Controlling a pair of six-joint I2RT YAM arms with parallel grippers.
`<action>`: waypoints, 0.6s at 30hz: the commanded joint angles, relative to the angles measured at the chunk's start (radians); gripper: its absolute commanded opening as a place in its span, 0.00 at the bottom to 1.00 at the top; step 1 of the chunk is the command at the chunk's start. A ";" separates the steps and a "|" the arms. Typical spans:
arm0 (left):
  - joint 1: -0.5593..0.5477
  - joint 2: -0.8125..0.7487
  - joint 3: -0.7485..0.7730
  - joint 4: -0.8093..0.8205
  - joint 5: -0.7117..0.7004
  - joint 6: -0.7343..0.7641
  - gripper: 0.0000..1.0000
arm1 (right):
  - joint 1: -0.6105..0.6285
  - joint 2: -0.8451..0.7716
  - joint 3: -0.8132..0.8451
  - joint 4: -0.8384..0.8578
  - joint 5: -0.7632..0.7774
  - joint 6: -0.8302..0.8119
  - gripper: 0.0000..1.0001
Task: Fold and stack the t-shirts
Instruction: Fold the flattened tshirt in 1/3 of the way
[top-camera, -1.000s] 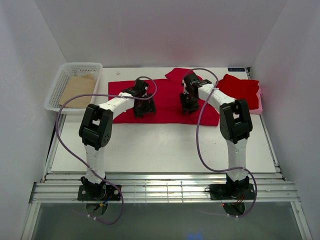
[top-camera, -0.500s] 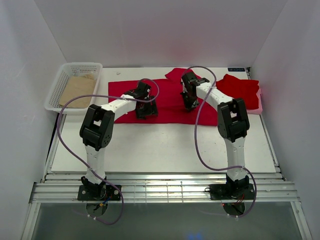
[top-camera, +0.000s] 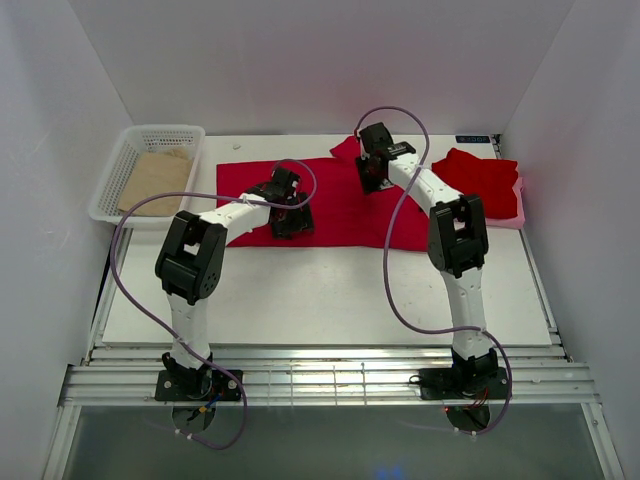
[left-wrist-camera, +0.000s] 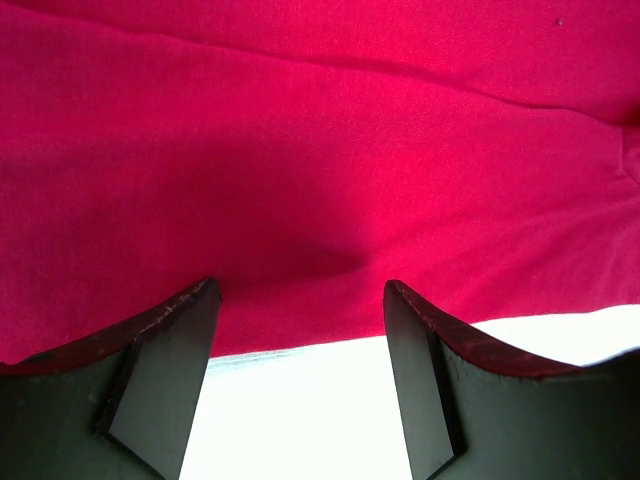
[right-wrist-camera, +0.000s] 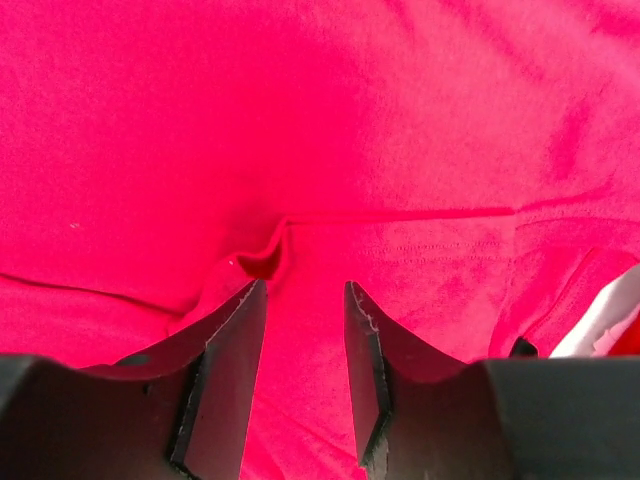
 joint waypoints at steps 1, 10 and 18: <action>-0.005 -0.003 -0.043 -0.054 0.006 0.002 0.78 | 0.003 -0.044 -0.051 0.052 0.018 0.000 0.43; -0.007 -0.046 -0.020 -0.067 -0.075 0.013 0.80 | 0.003 -0.248 -0.292 0.088 0.035 0.039 0.41; 0.004 -0.159 -0.030 -0.118 -0.233 0.017 0.81 | 0.003 -0.304 -0.423 -0.002 0.074 0.143 0.13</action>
